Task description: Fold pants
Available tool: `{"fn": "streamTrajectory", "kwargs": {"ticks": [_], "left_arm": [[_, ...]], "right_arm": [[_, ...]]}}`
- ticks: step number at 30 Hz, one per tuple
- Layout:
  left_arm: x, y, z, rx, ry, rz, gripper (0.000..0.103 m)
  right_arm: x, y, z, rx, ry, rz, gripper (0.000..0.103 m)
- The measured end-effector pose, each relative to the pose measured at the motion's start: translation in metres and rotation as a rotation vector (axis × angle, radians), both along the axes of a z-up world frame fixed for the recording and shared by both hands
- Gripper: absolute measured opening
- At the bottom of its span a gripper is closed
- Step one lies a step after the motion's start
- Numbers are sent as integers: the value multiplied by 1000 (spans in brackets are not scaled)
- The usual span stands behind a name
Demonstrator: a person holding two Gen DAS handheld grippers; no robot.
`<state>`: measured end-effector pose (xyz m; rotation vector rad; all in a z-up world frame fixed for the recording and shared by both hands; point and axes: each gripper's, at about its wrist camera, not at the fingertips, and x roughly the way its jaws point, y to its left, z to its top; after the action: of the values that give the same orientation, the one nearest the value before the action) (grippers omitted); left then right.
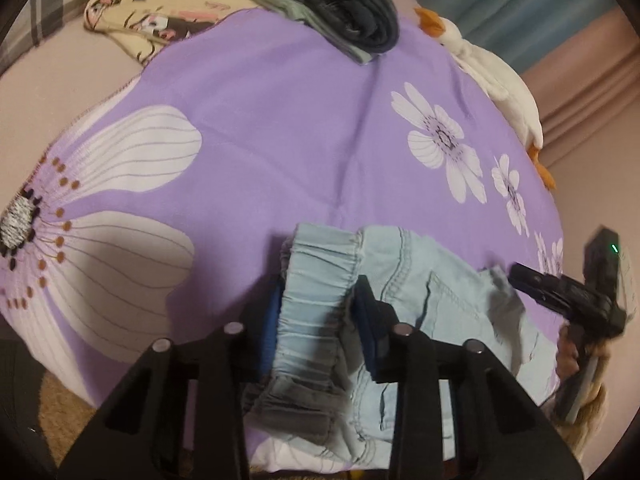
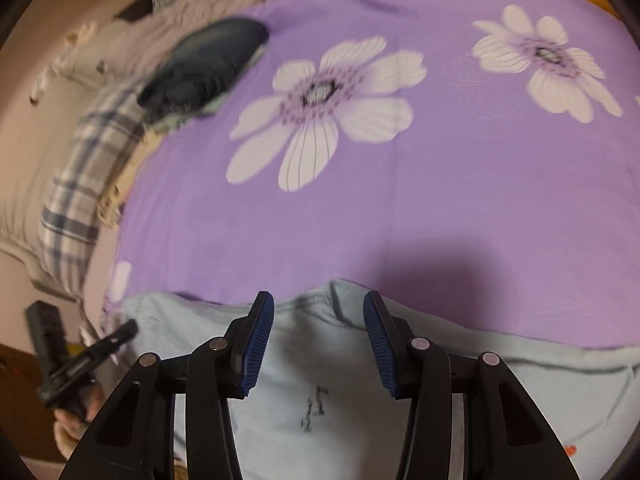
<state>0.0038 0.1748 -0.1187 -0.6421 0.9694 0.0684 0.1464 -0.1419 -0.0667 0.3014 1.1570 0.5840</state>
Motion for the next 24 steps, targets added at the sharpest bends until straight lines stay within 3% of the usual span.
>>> {"fn": "streamTrajectory", "kwargs": {"ticks": [3, 6, 12, 17, 24], "left_arm": [[-6, -2, 1, 11, 3, -9, 30], [-8, -5, 0, 43, 3, -14, 30], [-1, -7, -1, 74, 18, -5, 31], [3, -8, -5, 87, 28, -7, 34], [3, -10, 0, 139, 44, 12, 42]], "right_arm": [[4, 6, -10, -39, 25, 25, 48], [-3, 8, -11, 6, 34, 72, 10], [2, 6, 12, 22, -55, 24, 8], [19, 23, -25, -48, 14, 16, 7], [11, 32, -22, -125, -69, 6, 7]]}}
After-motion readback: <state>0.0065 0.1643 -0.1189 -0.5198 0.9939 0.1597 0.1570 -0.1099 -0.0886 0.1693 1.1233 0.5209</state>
